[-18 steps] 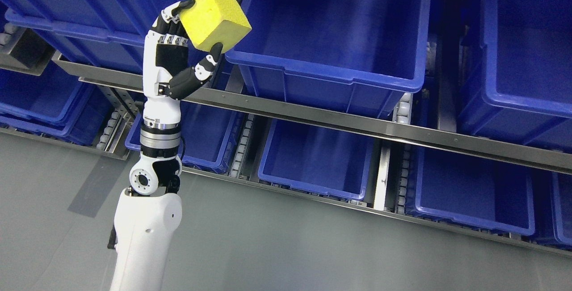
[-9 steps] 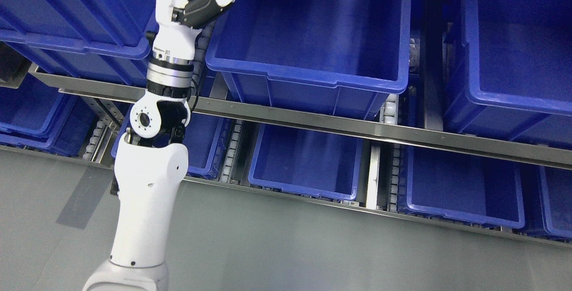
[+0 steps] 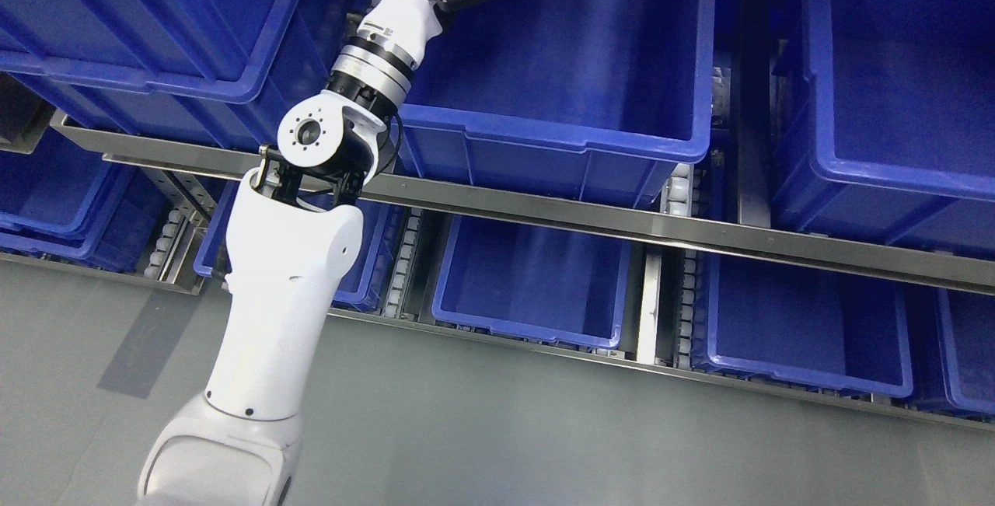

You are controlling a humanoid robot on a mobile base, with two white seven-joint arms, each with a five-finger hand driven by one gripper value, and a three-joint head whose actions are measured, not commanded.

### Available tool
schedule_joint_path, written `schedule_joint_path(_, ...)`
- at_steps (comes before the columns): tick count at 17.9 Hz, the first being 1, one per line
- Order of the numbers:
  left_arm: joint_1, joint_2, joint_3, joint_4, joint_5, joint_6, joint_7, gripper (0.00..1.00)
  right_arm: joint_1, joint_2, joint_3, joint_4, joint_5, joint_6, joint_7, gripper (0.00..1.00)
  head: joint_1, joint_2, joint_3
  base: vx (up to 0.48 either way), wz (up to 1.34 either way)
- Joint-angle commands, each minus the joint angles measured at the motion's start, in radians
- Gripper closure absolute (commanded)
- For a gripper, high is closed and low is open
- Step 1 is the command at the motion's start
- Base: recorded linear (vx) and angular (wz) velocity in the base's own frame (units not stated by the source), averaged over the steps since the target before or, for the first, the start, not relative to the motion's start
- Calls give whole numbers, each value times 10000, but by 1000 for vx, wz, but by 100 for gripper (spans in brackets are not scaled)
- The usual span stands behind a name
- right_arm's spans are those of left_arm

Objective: Move yellow foam block to right shelf middle
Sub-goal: 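Extend the left hand forward over a blue bin on the middle shelf, then open the left hand to release the cube into the blue bin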

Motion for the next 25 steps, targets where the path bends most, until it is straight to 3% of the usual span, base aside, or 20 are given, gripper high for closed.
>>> schedule_joint_path(1, -329, 174, -1204, 643, -506, 207, 77, 0, -16, -175, 0, -175, 0, -15, 4, 0, 0, 0, 0, 0, 0)
schedule_joint_path(3, -360, 174, -1173, 627, -506, -893, 16, 0, -16, -175, 0, -175, 0, -15, 4, 0, 0, 0, 0, 0, 0)
schedule_joint_path(6, 83, 174, -1326, 536, -506, -3699, 15, 0, -31, -175, 0, -175, 0, -15, 4, 0, 0, 0, 0, 0, 0)
schedule_joint_path(7, 252, 174, -1326, 383, -506, -4025, 76, 0, -16, -175, 0, -175, 0, -15, 4, 0, 0, 0, 0, 0, 0)
schedule_joint_path(12, 850, 174, -1296, 167, -490, -3324, 2190, 0, -31, -175, 0, -175, 0, -15, 4, 0, 0, 0, 0, 0, 0)
schedule_joint_path(17, 2521, 174, -914, -476, -490, -3353, 2178, 0, -16, -175, 0, -175, 0, -15, 4, 0, 0, 0, 0, 0, 0)
schedule_joint_path(21, 2631, 174, -330, -707, -490, -3048, 1856, 0, -16, -175, 0, -175, -15, -15, 4, 0, 0, 0, 0, 0, 0)
schedule_joint_path(25, 2631, 174, -100, -861, -490, -2098, 1856, 0, -16, -175, 0, -175, 0, -15, 4, 0, 0, 0, 0, 0, 0)
